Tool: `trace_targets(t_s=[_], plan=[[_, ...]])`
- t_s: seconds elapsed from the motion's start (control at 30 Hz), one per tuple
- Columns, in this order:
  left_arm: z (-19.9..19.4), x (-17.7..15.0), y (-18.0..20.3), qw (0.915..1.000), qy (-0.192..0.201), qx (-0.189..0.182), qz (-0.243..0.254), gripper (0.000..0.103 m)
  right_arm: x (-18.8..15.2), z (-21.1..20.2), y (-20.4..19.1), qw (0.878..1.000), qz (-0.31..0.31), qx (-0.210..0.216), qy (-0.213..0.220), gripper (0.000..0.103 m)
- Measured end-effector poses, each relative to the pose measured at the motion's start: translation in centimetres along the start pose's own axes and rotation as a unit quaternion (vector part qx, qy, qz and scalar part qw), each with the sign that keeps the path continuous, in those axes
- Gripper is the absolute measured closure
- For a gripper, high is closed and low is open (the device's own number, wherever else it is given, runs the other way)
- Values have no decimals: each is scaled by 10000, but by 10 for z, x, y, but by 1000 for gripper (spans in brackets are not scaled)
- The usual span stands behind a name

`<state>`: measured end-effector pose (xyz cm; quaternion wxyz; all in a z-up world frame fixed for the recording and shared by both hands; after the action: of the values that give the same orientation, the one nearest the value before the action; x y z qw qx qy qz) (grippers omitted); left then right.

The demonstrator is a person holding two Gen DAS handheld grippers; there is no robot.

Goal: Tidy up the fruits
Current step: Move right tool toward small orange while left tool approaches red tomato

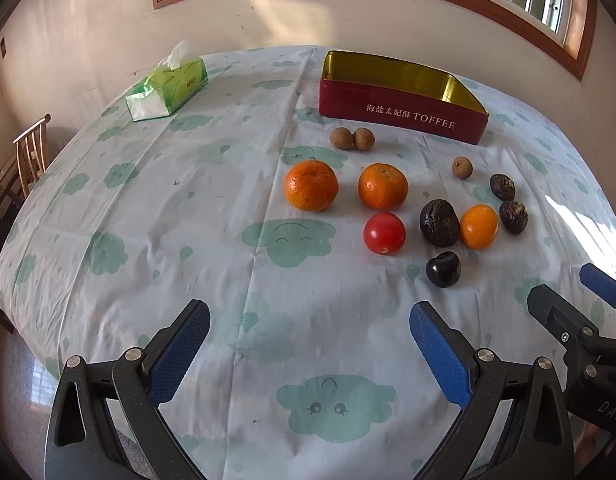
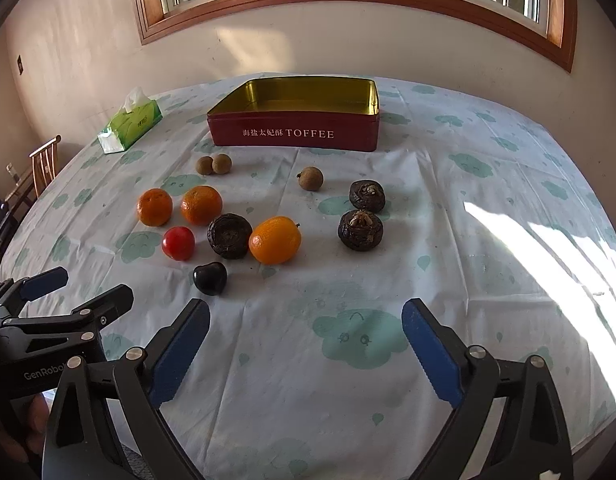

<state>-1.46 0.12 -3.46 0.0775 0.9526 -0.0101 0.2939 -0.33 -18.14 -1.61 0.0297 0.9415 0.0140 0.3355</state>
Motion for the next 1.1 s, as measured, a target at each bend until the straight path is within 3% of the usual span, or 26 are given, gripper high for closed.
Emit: trace_targets(t_s=[1.1], plan=[[5, -4, -9, 9998, -93, -53, -195, 3, 4, 2, 2, 10000, -79, 13, -13, 15]])
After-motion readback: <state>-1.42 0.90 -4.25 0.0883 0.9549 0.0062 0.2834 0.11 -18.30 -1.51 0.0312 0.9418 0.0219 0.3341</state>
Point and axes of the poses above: each gripper's, at about its wrist camera, not at the fingertips, and z roughly the way its jaws point, y to its right, x to its top, the point moved 3 cm from there along z, roughly the way its jaws point, and after that the axes turned 8 degrees about -x, right-handed, at the moved point
